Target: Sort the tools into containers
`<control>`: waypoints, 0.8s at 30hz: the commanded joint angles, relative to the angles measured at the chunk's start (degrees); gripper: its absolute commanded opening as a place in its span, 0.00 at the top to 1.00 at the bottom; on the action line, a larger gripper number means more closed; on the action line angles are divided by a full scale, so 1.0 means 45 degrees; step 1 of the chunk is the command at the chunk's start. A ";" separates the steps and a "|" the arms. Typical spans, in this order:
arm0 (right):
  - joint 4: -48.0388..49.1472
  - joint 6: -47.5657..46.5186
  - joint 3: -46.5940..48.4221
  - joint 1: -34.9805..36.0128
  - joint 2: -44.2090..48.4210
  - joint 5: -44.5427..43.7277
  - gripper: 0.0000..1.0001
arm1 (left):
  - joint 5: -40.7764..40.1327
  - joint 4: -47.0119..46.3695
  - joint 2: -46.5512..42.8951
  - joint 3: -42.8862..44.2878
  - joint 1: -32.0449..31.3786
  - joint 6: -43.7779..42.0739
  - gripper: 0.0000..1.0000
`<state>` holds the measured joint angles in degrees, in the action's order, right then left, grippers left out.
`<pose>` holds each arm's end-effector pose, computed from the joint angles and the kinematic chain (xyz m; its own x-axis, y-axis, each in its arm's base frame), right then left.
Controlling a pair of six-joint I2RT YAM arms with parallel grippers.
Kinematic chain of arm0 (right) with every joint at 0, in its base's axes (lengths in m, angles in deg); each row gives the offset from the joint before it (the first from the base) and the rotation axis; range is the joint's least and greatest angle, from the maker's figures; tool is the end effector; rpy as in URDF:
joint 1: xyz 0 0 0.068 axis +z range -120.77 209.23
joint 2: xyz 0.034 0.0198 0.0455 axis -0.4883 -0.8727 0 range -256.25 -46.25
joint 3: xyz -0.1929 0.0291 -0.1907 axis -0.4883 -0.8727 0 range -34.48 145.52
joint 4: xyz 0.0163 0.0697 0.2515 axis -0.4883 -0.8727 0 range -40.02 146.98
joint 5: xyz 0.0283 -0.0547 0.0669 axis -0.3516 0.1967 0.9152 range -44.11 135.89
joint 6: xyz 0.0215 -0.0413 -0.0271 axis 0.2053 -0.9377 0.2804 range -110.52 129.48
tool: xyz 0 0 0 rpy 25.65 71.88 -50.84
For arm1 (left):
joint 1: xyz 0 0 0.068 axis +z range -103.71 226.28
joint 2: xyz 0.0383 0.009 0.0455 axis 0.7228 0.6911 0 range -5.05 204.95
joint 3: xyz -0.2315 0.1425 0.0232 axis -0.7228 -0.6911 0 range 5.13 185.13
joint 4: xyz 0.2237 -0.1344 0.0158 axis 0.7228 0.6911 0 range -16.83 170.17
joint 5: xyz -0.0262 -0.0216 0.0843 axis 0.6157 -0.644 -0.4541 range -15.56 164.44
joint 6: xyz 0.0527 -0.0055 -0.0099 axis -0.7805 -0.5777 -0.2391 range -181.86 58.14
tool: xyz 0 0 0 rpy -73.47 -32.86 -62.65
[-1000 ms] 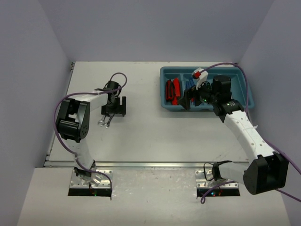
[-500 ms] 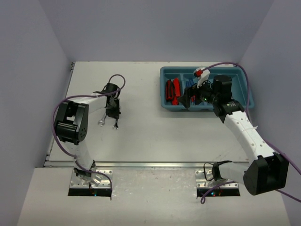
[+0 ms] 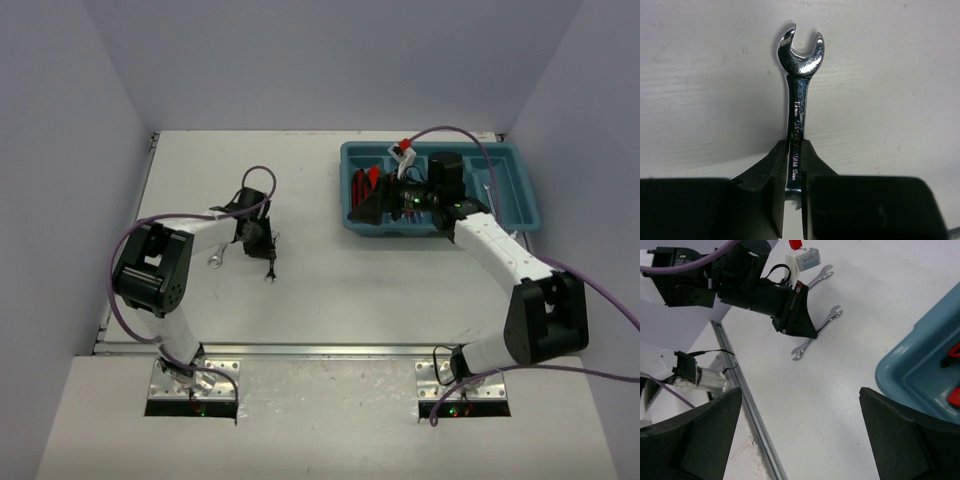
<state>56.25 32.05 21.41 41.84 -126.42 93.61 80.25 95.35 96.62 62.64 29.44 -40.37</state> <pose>0.2985 0.0937 0.2862 -0.6884 0.1106 -0.7168 -0.5816 0.5064 0.6366 0.3194 -0.1005 0.1443 -0.9356 -0.0975 -0.3395 -0.0167 0.9723 -0.2332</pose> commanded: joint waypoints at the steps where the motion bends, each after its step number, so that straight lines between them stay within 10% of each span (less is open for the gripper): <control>1: 0.0767 0.1895 0.0543 0.1330 -0.1309 -0.0018 0.01 | 0.0813 -0.0760 -0.0884 -0.1443 -0.0317 0.1943 1.00; 13: 0.2989 0.2914 -0.2241 0.4413 -0.1799 -0.3480 0.05 | -0.1289 -0.0568 -0.1699 -0.1498 -0.1130 0.2479 0.99; 24: 0.0901 0.1720 -0.2403 0.4462 -0.0678 -0.5200 0.02 | -0.3659 0.1536 -0.0250 0.0678 -0.2117 0.2392 0.66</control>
<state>62.22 43.04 10.42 61.98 -133.25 74.53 68.38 99.28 94.95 62.29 20.76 -29.81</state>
